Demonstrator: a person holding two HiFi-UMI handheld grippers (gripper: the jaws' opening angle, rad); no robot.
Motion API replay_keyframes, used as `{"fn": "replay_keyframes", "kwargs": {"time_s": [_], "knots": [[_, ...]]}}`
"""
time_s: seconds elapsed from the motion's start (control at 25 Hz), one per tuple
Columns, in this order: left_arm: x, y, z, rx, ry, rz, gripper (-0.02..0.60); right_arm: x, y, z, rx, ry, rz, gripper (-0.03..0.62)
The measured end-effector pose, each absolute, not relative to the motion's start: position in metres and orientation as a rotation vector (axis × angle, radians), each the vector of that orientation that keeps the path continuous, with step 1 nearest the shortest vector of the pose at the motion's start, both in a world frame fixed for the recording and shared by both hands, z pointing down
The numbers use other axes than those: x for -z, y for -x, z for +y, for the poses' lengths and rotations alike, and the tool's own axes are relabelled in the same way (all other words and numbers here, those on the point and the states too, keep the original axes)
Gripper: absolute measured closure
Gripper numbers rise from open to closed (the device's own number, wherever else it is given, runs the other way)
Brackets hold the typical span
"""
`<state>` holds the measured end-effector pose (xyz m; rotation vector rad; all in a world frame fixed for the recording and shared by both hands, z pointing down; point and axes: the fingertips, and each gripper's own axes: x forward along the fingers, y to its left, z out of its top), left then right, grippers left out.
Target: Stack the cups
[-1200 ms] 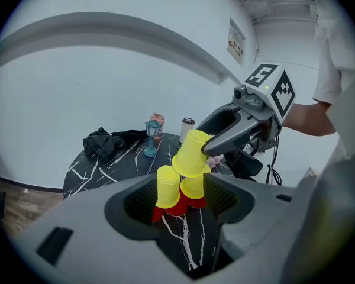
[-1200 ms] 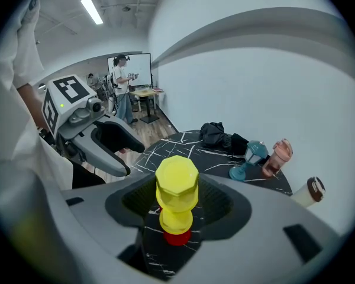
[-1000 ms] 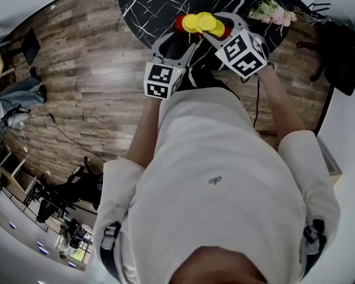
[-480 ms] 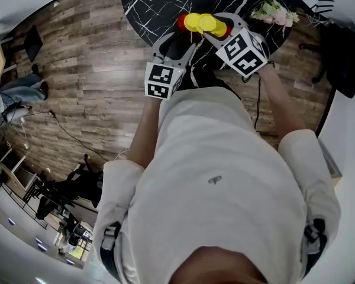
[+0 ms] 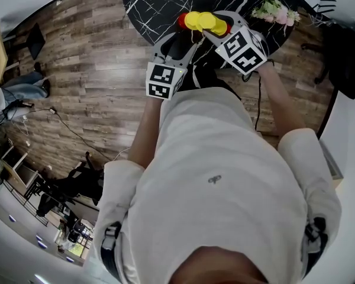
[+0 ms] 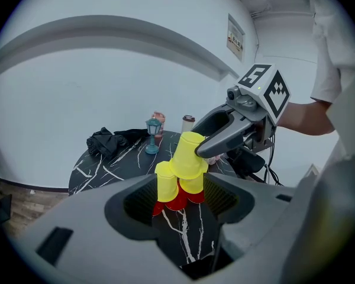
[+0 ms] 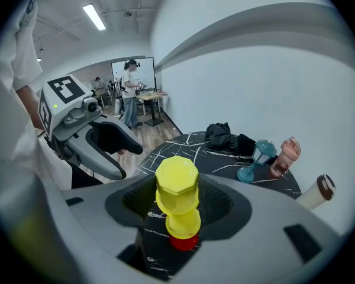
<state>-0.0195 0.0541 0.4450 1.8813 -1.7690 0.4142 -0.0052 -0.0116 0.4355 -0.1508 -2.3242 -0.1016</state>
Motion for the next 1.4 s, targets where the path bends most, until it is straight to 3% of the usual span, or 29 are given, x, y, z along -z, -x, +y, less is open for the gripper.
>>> {"fn": "replay_keyframes", "kwargs": {"time_s": [0.6,1.4], "knots": [[-0.442,0.017,0.064,-0.427,-1.935,-1.731,0.337,-0.416,-0.002,-0.021,0.009,-0.035,-2.418,0.322],[-0.425,0.017,0.074,-0.444,-2.268,-1.437,0.337,-0.393,-0.048,0.010,-0.224,-0.574,-2.417,0.393]]}}
